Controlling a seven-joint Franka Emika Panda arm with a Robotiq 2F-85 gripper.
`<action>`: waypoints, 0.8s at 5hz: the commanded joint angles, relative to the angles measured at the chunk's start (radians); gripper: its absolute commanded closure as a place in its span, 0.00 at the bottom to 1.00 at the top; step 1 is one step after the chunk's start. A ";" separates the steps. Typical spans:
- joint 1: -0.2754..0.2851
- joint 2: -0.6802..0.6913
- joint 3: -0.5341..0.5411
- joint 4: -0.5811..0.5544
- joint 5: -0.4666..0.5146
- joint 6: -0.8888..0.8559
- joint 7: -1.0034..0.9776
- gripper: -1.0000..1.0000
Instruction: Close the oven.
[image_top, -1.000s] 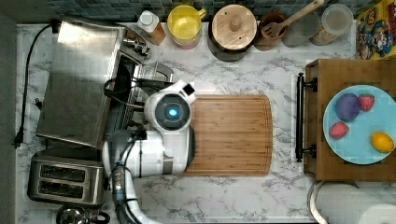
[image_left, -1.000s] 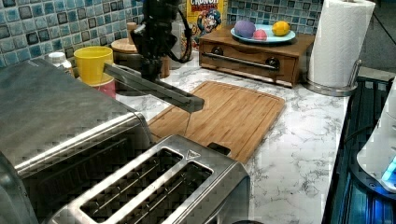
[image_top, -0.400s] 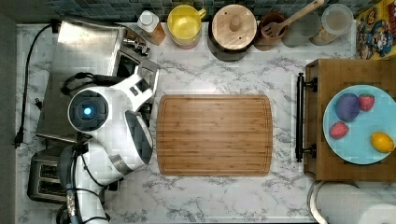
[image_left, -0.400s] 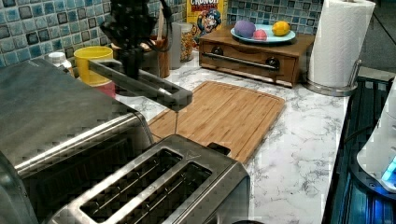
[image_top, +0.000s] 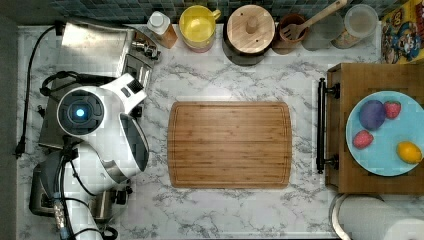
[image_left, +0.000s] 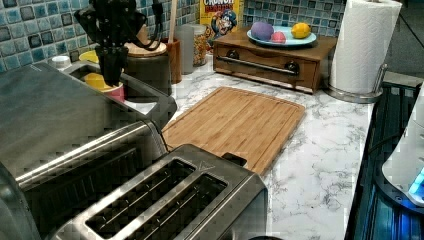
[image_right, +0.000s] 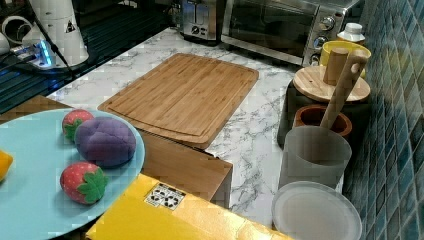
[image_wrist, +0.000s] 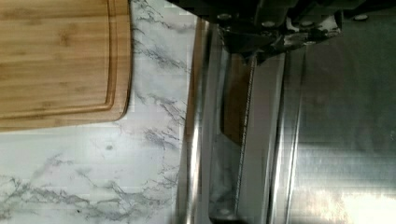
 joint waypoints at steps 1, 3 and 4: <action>-0.030 -0.146 -0.038 0.023 -0.045 0.075 0.086 1.00; -0.051 -0.278 -0.059 -0.113 0.144 0.205 -0.069 1.00; -0.037 -0.278 -0.073 -0.113 0.141 0.204 -0.067 1.00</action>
